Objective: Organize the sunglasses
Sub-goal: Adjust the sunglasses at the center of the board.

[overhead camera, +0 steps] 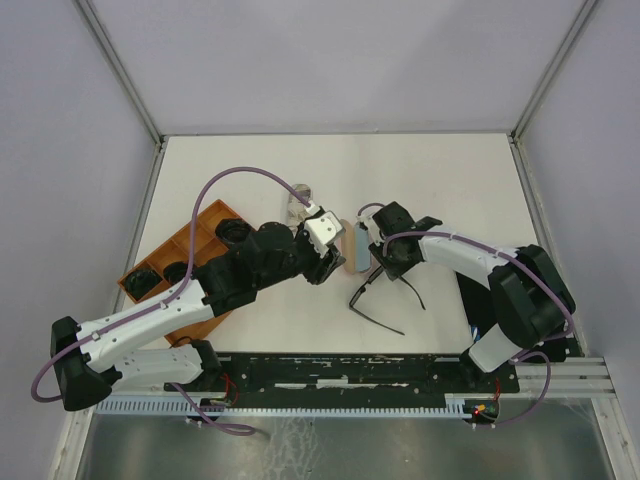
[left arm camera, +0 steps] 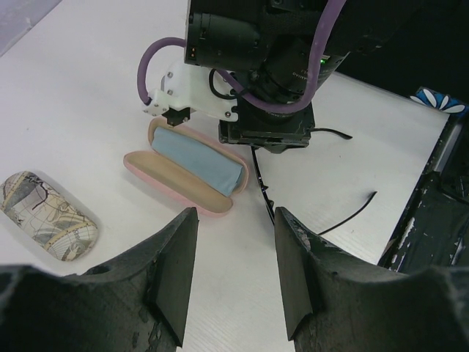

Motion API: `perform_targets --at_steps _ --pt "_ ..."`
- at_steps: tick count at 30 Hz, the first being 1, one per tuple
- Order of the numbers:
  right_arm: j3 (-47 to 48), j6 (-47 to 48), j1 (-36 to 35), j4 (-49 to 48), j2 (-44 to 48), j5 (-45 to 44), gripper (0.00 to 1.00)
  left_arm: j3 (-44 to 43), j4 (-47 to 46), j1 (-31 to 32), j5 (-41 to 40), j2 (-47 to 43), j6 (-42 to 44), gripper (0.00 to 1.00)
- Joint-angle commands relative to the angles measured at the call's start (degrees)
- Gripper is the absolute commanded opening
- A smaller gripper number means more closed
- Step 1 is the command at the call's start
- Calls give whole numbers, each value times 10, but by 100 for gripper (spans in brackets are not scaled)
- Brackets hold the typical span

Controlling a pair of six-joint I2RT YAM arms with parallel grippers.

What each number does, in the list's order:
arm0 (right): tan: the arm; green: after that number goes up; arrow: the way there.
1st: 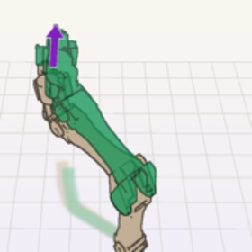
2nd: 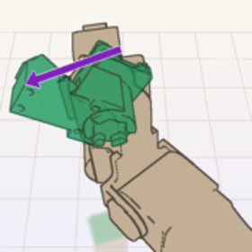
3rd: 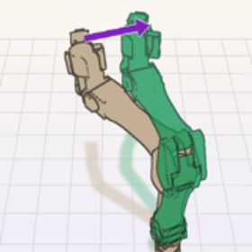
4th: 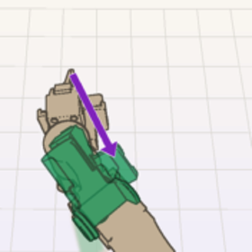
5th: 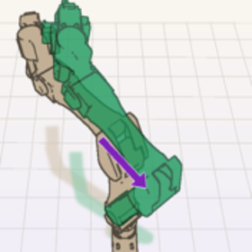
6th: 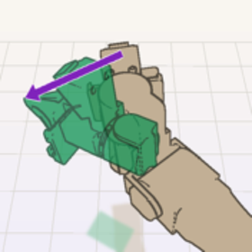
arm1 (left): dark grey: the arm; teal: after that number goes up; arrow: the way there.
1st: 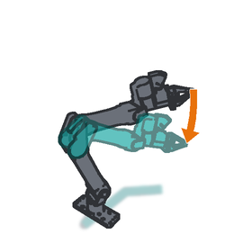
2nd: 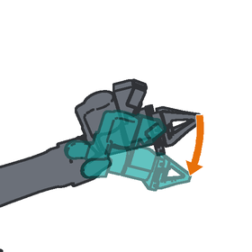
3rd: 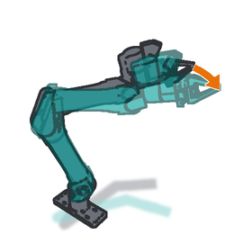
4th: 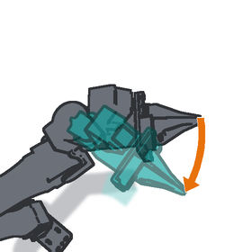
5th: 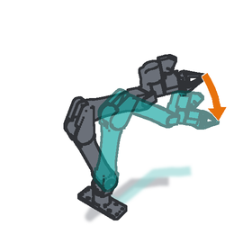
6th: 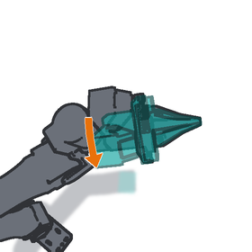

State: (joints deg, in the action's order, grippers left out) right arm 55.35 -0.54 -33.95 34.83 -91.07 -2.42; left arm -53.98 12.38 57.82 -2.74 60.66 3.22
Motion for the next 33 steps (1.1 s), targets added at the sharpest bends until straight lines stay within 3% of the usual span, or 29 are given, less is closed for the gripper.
perform_targets --at_steps 1,7,18,28,33 --pt "26 -8 3 -26 -4 8 34 0 -15 -3 -8 -15 -15 53" --pt "21 -64 2 -14 4 4 18 17 -32 -3 -37 -35 -36 53" --pt "-55 -244 -13 -12 98 9 2 69 -58 -3 -79 -97 -78 53" --pt "-75 -460 -99 18 130 -69 0 84 -60 -3 -79 -102 -88 53" --pt "-75 -528 -148 14 130 -123 7 89 -63 -3 -80 -102 -89 53"
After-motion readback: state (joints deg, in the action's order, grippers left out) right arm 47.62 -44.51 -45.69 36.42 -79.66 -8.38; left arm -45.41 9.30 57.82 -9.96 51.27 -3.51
